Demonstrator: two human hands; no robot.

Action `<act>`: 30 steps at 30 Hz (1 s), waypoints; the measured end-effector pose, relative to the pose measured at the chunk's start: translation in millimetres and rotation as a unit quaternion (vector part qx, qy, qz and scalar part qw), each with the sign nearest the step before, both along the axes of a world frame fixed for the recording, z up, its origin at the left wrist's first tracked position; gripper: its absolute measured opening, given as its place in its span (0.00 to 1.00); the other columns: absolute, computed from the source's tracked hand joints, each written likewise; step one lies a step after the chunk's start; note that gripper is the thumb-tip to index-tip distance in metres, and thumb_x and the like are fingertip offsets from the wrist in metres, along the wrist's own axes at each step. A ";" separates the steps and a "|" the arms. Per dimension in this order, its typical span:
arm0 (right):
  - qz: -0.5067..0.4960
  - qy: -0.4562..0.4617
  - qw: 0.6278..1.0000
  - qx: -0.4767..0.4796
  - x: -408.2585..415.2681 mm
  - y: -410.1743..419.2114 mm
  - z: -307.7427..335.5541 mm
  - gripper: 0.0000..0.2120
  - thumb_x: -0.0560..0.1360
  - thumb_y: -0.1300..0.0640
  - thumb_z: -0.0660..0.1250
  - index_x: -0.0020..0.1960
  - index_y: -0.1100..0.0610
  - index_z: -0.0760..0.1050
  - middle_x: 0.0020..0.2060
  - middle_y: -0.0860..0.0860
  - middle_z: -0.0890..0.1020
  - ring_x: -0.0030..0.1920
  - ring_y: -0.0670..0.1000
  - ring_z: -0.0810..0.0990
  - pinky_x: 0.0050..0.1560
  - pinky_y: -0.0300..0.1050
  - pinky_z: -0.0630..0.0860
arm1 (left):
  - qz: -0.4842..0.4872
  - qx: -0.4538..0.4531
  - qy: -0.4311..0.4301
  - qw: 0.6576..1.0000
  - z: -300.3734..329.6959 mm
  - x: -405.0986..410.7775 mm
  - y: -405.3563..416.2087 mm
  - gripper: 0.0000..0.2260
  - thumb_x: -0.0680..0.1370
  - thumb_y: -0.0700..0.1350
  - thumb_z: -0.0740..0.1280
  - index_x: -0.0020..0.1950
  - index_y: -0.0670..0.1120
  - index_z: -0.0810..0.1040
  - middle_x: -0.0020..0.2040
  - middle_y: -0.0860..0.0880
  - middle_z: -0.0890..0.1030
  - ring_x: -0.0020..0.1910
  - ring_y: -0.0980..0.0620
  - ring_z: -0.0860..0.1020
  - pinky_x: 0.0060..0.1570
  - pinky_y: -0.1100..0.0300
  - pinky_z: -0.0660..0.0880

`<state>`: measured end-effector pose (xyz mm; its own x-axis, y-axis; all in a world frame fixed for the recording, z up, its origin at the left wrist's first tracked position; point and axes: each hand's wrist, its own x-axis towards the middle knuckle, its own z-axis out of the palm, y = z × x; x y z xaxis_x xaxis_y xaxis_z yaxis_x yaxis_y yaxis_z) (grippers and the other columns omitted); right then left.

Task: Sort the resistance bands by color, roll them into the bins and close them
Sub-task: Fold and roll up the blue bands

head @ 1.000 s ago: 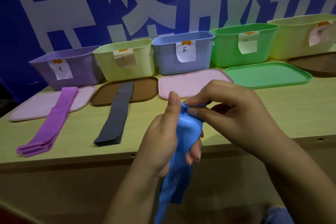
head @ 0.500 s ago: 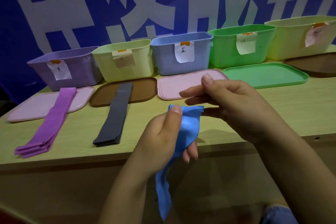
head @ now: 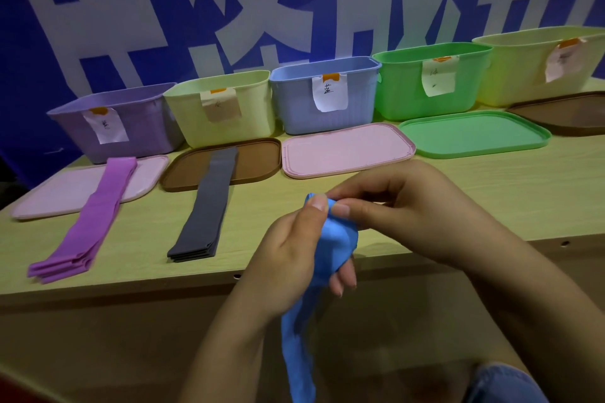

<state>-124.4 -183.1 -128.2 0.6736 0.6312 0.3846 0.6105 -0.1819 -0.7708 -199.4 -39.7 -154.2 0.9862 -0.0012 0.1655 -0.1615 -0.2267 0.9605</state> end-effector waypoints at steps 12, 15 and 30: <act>-0.058 -0.117 0.991 0.028 5.0 4.9 -10.8 0.02 0.70 0.59 0.71 0.43 0.54 0.82 0.36 0.46 0.84 0.39 0.44 0.81 0.42 0.42 0.77 | -0.082 -0.204 0.074 0.973 -14.4 8.7 -0.5 0.24 0.73 0.63 0.58 0.50 0.46 0.82 0.40 0.36 0.82 0.41 0.40 0.82 0.45 0.53 0.79; -0.069 -0.147 0.986 0.020 4.6 6.4 -11.7 0.03 0.69 0.57 0.69 0.42 0.55 0.80 0.37 0.48 0.82 0.38 0.47 0.80 0.41 0.50 0.78 | -0.099 -0.221 0.067 0.968 -16.9 9.9 -0.9 0.23 0.75 0.63 0.55 0.47 0.50 0.84 0.40 0.39 0.82 0.40 0.44 0.82 0.46 0.54 0.79; -0.066 -0.258 0.964 0.001 2.9 8.3 -18.9 0.03 0.68 0.60 0.69 0.36 0.59 0.77 0.32 0.50 0.76 0.35 0.48 0.75 0.36 0.42 0.71 | 0.037 -0.083 0.030 0.995 -11.6 16.9 -7.1 0.27 0.75 0.63 0.53 0.45 0.43 0.82 0.37 0.38 0.83 0.41 0.43 0.83 0.52 0.48 0.78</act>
